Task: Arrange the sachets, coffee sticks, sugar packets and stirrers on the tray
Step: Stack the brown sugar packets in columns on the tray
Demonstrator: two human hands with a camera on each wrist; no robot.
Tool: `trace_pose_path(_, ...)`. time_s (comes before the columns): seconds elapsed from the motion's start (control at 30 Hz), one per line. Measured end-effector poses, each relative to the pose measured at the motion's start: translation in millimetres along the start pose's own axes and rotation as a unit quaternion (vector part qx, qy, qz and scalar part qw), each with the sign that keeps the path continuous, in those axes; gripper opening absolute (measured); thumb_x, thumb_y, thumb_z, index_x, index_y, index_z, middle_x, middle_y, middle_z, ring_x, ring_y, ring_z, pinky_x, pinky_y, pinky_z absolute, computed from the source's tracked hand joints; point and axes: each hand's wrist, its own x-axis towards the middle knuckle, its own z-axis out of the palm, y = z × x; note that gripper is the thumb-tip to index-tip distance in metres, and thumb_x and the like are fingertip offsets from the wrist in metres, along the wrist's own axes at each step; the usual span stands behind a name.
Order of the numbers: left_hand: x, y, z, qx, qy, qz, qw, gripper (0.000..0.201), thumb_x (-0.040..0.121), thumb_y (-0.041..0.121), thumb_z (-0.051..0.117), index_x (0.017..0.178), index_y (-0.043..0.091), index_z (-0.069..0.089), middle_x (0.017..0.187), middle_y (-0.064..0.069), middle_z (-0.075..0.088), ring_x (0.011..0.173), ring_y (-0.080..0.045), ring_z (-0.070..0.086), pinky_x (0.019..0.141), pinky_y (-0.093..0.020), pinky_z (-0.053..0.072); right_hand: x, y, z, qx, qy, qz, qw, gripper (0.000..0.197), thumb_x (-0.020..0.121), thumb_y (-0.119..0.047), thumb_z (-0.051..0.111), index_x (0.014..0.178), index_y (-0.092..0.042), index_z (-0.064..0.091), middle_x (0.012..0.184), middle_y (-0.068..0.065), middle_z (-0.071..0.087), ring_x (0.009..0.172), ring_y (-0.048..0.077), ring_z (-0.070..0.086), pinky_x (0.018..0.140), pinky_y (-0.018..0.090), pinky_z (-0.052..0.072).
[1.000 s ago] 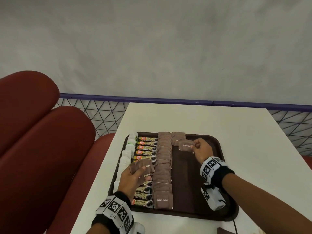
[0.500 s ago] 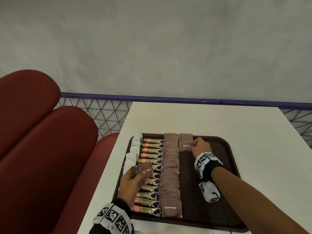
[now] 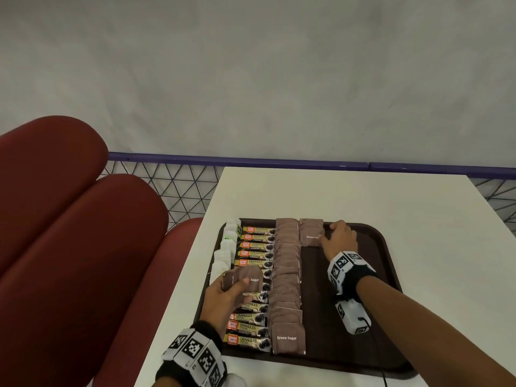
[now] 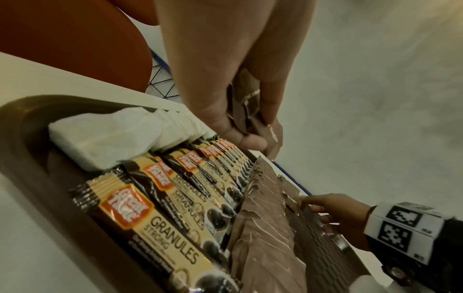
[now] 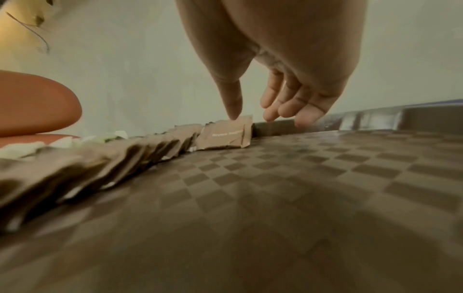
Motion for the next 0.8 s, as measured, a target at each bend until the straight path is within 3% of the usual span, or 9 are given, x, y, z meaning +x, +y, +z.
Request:
trace_pose_path(0.17, -4, 2, 8, 0.002, 0.001, -0.001, 1.000, 0.022, 0.084, -0.001, 0.061, 0.104, 0.009, 0.064, 0.096, -0.011, 0.071, 0.083, -0.021, 0.068, 0.059, -0.022, 0.056, -25, 0, -4, 0.079, -0.033, -0.092, 0.992, 0.021, 0.087, -0.018, 0.059, 0.105, -0.010, 0.053, 0.105, 0.010, 0.058, 0.107, 0.026, 0.046, 0.088, 0.034, 0.039)
trace_pose_path(0.27, -6, 3, 15, 0.009, -0.001, 0.000, 1.000, 0.022, 0.086, 0.000, 0.060, 0.106, 0.006, 0.063, 0.101, -0.014, 0.070, 0.088, -0.024, 0.068, 0.064, -0.025, 0.058, -48, -4, -5, 0.167, -0.122, -0.127, 0.970, 0.014, 0.087, -0.022, 0.060, 0.098, -0.015, 0.054, 0.095, 0.004, 0.059, 0.097, 0.020, 0.054, 0.082, 0.026, 0.043)
trace_pose_path(0.37, -10, 4, 26, 0.008, -0.001, 0.007, 1.000, 0.019, 0.086, -0.002, 0.058, 0.103, 0.006, 0.063, 0.097, -0.013, 0.071, 0.083, -0.022, 0.069, 0.063, -0.024, 0.058, -74, -12, -14, 0.215, -0.234, -0.135, 0.939, 0.023, 0.090, -0.024, 0.058, 0.108, -0.010, 0.055, 0.092, -0.006, 0.053, 0.085, 0.005, 0.052, 0.071, 0.008, 0.040)
trace_pose_path(0.5, -12, 4, 39, 0.015, -0.005, 0.013, 1.000, 0.017, 0.086, -0.002, 0.058, 0.101, 0.006, 0.065, 0.096, -0.015, 0.070, 0.082, -0.024, 0.068, 0.062, -0.024, 0.058, -90, -11, -14, 0.212, -0.310, -0.145, 0.916, 0.031, 0.088, -0.029, 0.060, 0.114, -0.013, 0.054, 0.096, -0.008, 0.053, 0.084, 0.000, 0.050, 0.072, 0.011, 0.040)
trace_pose_path(0.57, -12, 3, 44, 0.023, -0.009, 0.007, 1.000, 0.018, 0.086, -0.001, 0.058, 0.102, 0.005, 0.064, 0.099, -0.017, 0.069, 0.083, -0.026, 0.067, 0.062, -0.023, 0.058, -92, -8, -11, 0.230, -0.318, -0.140, 0.909, 0.026, 0.086, -0.024, 0.063, 0.108, -0.014, 0.055, 0.092, -0.006, 0.055, 0.082, 0.003, 0.052, 0.073, 0.013, 0.042)
trace_pose_path(0.67, -11, -1, 49, 0.028, -0.021, -0.008, 0.999, 0.022, 0.088, 0.000, 0.057, 0.109, 0.001, 0.062, 0.106, -0.021, 0.068, 0.089, -0.029, 0.068, 0.065, -0.026, 0.058, -94, -5, -11, 0.272, -0.312, -0.147, 0.898, 0.009, 0.086, -0.012, 0.064, 0.087, -0.016, 0.056, 0.082, -0.001, 0.055, 0.076, 0.009, 0.052, 0.071, 0.014, 0.043)
trace_pose_path(0.73, -10, -2, 51, 0.017, -0.033, -0.022, 0.999, 0.023, 0.090, 0.003, 0.055, 0.111, 0.003, 0.062, 0.110, -0.019, 0.067, 0.098, -0.031, 0.067, 0.072, -0.031, 0.058, -90, -2, -14, 0.272, -0.285, -0.144, 0.908, 0.016, 0.085, -0.009, 0.063, 0.079, -0.020, 0.054, 0.080, -0.001, 0.056, 0.076, 0.010, 0.054, 0.071, 0.013, 0.044)
trace_pose_path(0.8, -10, 1, 52, -0.014, -0.034, -0.041, 0.998, 0.018, 0.091, 0.002, 0.052, 0.105, 0.006, 0.062, 0.110, -0.015, 0.066, 0.100, -0.028, 0.064, 0.075, -0.035, 0.056, -79, 1, -17, 0.236, -0.221, -0.114, 0.939, 0.018, 0.085, -0.014, 0.064, 0.076, -0.025, 0.052, 0.089, 0.003, 0.061, 0.086, 0.018, 0.058, 0.080, 0.024, 0.047)
